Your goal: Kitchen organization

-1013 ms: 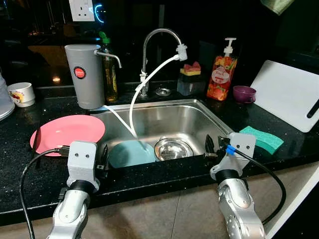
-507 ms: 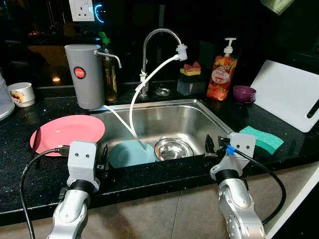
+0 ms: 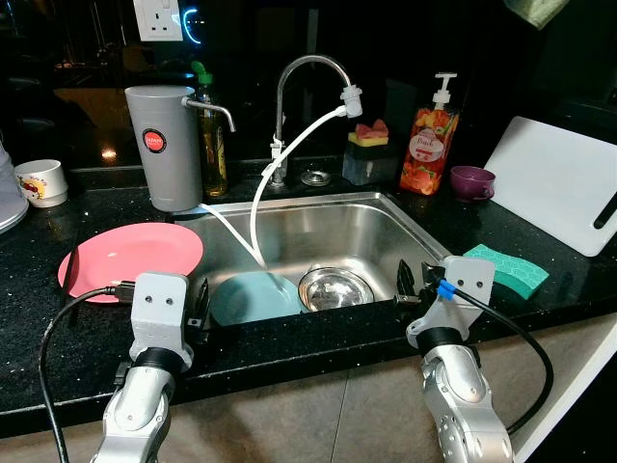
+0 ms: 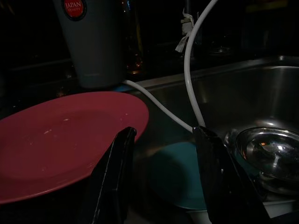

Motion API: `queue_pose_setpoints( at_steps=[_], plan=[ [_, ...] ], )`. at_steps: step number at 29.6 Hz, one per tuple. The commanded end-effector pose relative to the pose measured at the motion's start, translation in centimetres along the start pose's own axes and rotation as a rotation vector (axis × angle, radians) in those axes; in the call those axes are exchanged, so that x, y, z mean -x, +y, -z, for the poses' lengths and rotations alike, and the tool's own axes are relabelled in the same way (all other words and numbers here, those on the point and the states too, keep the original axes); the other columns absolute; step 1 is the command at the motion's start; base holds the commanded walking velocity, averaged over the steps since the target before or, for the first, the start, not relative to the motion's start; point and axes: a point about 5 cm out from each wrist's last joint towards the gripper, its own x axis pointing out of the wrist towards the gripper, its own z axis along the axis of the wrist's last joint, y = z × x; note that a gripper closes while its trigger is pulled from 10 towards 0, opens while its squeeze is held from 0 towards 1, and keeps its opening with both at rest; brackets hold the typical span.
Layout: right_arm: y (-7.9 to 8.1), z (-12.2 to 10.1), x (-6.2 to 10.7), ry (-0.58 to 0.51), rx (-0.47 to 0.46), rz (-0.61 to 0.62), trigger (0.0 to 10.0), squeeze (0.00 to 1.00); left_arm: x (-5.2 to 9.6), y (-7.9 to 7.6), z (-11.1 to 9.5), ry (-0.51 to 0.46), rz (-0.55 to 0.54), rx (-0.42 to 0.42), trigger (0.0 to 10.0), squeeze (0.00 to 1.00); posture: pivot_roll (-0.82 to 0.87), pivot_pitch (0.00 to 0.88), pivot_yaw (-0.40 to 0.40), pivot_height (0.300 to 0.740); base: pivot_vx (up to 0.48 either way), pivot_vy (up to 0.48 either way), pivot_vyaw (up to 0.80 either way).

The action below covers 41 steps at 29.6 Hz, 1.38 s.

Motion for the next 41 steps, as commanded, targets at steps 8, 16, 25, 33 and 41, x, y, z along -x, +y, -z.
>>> queue_pose_setpoints(
  at_steps=[8,16,25,33,41],
  plan=[
    [0.06,-0.12,-0.07,-0.005,-0.004,-0.006,10.0,0.00,-0.06,-0.01,0.31,0.007,0.002,-0.009,10.0,0.00,0.10,0.030,-0.041,0.740,0.000,0.000,0.00],
    [0.08,-0.09,-0.09,-0.003,-0.003,-0.007,10.0,0.00,-0.02,0.04,0.32,0.008,0.000,-0.008,10.0,0.00,0.10,0.033,-0.042,0.740,0.000,0.000,0.00],
    [0.07,-0.12,-0.04,-0.002,-0.004,-0.006,10.0,0.00,-0.03,-0.05,0.23,0.005,-0.002,-0.003,10.0,0.00,0.10,0.037,-0.043,0.740,0.000,0.000,0.00],
    [0.05,-0.11,-0.02,-0.001,-0.007,-0.005,10.0,0.00,-0.04,-0.11,0.21,0.005,-0.001,-0.002,10.0,0.00,0.10,0.038,-0.043,0.740,0.000,0.000,0.00],
    [0.05,-0.12,-0.04,-0.001,-0.007,-0.004,10.0,0.00,-0.04,-0.12,0.19,0.005,-0.002,-0.001,10.0,0.00,0.10,0.041,-0.044,0.740,0.000,0.000,0.00]
  ],
)
